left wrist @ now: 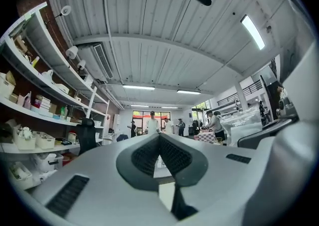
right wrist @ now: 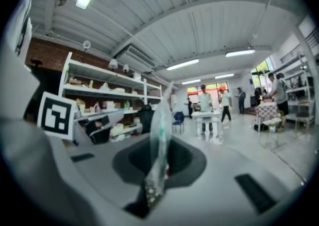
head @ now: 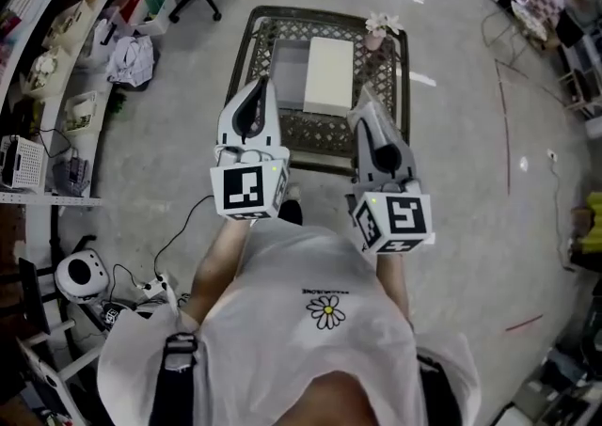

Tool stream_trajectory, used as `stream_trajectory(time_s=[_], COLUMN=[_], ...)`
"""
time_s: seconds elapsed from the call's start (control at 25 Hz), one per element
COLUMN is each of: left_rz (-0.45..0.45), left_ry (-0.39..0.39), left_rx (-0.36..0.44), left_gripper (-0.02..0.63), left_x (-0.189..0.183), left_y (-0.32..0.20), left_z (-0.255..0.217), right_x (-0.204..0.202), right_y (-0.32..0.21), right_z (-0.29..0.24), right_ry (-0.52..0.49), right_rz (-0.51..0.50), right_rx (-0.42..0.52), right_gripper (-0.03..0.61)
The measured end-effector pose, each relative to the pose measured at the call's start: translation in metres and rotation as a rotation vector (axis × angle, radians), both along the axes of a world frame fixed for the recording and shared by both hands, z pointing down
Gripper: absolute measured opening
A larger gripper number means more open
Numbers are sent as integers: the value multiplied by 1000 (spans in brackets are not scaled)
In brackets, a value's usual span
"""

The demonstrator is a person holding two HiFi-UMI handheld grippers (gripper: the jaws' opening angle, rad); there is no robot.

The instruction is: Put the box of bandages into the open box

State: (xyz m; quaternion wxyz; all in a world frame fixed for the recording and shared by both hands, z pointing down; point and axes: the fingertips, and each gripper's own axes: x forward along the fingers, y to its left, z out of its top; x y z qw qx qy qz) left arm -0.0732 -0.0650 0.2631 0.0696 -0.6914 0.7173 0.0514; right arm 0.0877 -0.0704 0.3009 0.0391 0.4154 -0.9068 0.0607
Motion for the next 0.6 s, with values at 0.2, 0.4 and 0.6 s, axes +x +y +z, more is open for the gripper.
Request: stream_trajectory(time_s=[0.2, 0.4, 0.6], left_rz=[19, -15, -60], left_ry=[13, 36, -3], left_rx=[-12, -50, -67], left_gripper=[20, 20, 20], left_x=[-31, -39, -55], left_y=[-60, -98, -119], left_z=[-6, 7, 8], right_x=[-45, -58, -77], right_y=[-64, -115, -147], right_z=[-9, -4, 6], right_ry=[16, 32, -14], right_rz=[2, -17, -63], right_rx=[16, -7, -45], right_gripper=[44, 44, 44])
